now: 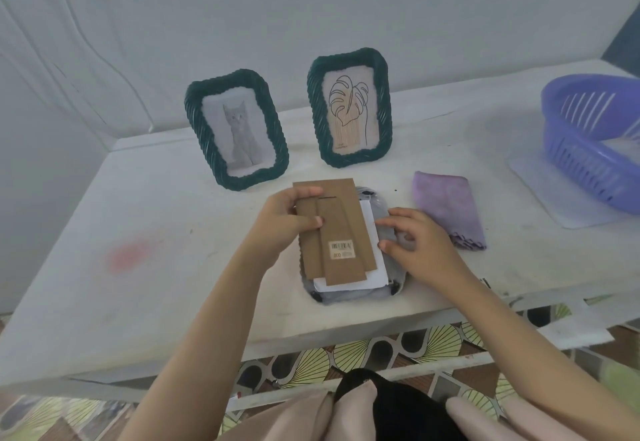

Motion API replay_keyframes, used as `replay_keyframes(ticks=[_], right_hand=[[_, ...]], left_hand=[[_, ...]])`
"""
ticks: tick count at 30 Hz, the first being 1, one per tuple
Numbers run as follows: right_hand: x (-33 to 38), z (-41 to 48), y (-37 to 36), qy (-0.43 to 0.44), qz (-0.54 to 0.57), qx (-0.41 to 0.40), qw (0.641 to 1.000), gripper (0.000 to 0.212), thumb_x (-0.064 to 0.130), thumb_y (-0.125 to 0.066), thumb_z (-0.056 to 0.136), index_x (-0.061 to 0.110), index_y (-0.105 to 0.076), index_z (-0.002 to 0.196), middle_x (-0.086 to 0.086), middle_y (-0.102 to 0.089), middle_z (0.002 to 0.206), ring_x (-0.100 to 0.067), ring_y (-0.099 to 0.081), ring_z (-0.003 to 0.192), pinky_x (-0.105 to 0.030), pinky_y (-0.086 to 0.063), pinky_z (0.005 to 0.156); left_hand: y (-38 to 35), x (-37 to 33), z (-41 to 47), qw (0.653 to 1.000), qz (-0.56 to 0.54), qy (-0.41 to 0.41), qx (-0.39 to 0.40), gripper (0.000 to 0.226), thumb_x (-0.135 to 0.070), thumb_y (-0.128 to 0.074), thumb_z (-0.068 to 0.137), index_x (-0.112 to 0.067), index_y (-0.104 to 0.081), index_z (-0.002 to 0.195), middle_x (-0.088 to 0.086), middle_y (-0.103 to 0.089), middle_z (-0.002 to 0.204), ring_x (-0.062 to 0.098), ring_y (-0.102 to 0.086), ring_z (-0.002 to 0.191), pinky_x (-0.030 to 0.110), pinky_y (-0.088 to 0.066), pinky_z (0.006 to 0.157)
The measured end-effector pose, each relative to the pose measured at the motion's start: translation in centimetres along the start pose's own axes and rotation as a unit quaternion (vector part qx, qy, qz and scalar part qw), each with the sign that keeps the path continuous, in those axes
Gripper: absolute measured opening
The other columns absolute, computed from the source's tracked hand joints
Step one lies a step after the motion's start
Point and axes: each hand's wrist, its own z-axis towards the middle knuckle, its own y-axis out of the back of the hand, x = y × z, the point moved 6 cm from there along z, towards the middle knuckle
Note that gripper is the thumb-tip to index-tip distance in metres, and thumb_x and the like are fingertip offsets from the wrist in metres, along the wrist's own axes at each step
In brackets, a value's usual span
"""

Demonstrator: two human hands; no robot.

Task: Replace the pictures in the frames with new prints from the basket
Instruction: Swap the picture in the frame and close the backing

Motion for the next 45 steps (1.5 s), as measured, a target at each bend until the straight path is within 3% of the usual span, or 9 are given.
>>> replay_keyframes(ticks=[7, 12, 16, 18, 23, 26, 35, 40, 45], right_hand=[[-0.1, 0.3, 0.3, 0.001, 0.011, -0.002, 1.000, 0.029, 0.009, -0.056, 0.089, 0.017, -0.065, 0.115, -0.003, -0.050, 0.131, -0.003, -0.044, 0.105, -0.003, -0.031, 0.082], [0.0, 0.2, 0.2, -0.007, 0.023, 0.013, 1.000, 0.030, 0.009, -0.057, 0.089, 0.022, -0.064, 0.114, -0.002, -0.049, 0.132, -0.004, -0.044, 0.105, -0.014, -0.033, 0.089], [0.0, 0.1, 0.2, -0.003, 0.019, 0.016, 1.000, 0.034, 0.016, -0.059, 0.087, 0.027, -0.061, 0.119, 0.000, -0.046, 0.135, -0.009, -0.043, 0.118, -0.019, -0.032, 0.094], [0.2, 0.0, 0.2, 0.010, 0.022, 0.031, 0.999, 0.041, 0.021, -0.063, 0.084, 0.034, -0.056, 0.122, 0.002, -0.042, 0.137, -0.011, -0.039, 0.125, -0.021, -0.032, 0.095], [0.5, -0.4, -0.1, 0.029, 0.000, 0.093, 0.995, 0.051, 0.040, -0.075, 0.070, 0.060, -0.048, 0.108, 0.007, -0.028, 0.145, -0.010, -0.027, 0.130, -0.032, -0.027, 0.103], [0.3, -0.2, -0.3, 0.031, -0.034, 0.094, 0.995, 0.054, 0.047, -0.076, 0.067, 0.053, -0.054, 0.115, 0.008, -0.023, 0.148, -0.009, -0.030, 0.123, -0.033, -0.029, 0.102], [0.3, 0.1, -0.6, 0.022, -0.049, 0.079, 0.995, 0.059, 0.048, -0.075, 0.066, 0.044, -0.054, 0.121, 0.005, -0.023, 0.148, -0.016, -0.026, 0.132, -0.040, -0.028, 0.108], [0.3, 0.1, -0.6, 0.019, -0.053, 0.075, 0.996, 0.058, 0.043, -0.074, 0.069, 0.042, -0.053, 0.123, 0.003, -0.023, 0.149, -0.016, -0.023, 0.134, -0.039, -0.025, 0.108], [0.0, -0.1, -0.3, 0.016, -0.039, 0.073, 0.996, 0.066, 0.041, -0.074, 0.070, 0.039, -0.046, 0.130, 0.005, -0.024, 0.148, -0.013, -0.022, 0.136, -0.037, -0.026, 0.108]], left_hand=[[-0.9, 0.8, 0.3, 1.000, -0.001, 0.008, 0.021, 0.039, 0.010, -0.063, 0.078, -0.022, -0.062, 0.102, 0.010, -0.063, 0.106, 0.019, -0.063, 0.090, 0.029, -0.054, 0.079], [-1.0, 0.8, 0.3, 0.999, 0.012, -0.003, 0.042, 0.040, 0.008, -0.064, 0.078, -0.023, -0.061, 0.104, 0.009, -0.062, 0.112, 0.020, -0.062, 0.096, 0.030, -0.053, 0.082], [-0.6, 0.7, 0.3, 0.999, -0.027, 0.000, 0.038, 0.039, 0.012, -0.060, 0.079, -0.015, -0.060, 0.108, 0.009, -0.064, 0.107, 0.018, -0.062, 0.092, 0.024, -0.053, 0.077], [0.1, 0.6, 0.4, 0.997, -0.078, 0.000, 0.021, 0.039, 0.014, -0.056, 0.081, -0.011, -0.059, 0.112, 0.008, -0.066, 0.103, 0.017, -0.063, 0.090, 0.020, -0.053, 0.073], [2.0, 0.0, 0.4, 0.993, -0.119, -0.023, -0.005, 0.042, 0.014, -0.052, 0.083, -0.007, -0.055, 0.118, 0.006, -0.066, 0.102, 0.014, -0.064, 0.089, 0.020, -0.053, 0.075], [2.5, 0.1, 0.2, 0.994, -0.108, -0.025, -0.001, 0.041, 0.015, -0.053, 0.082, -0.011, -0.058, 0.113, 0.006, -0.066, 0.102, 0.015, -0.063, 0.090, 0.021, -0.053, 0.077], [2.1, 0.7, -0.1, 0.997, -0.078, -0.014, 0.024, 0.044, -0.004, -0.065, 0.063, -0.018, -0.062, 0.105, 0.007, -0.067, 0.106, 0.016, -0.064, 0.091, 0.023, -0.052, 0.078], [1.5, 0.5, 0.1, 0.998, -0.054, -0.017, 0.040, 0.042, 0.013, -0.061, 0.077, -0.018, -0.062, 0.105, 0.008, -0.065, 0.109, 0.017, -0.063, 0.093, 0.022, -0.052, 0.077], [1.3, 0.6, 0.2, 0.998, -0.051, -0.012, 0.042, 0.042, 0.014, -0.058, 0.078, -0.017, -0.061, 0.107, 0.009, -0.065, 0.107, 0.018, -0.063, 0.092, 0.024, -0.052, 0.077]])
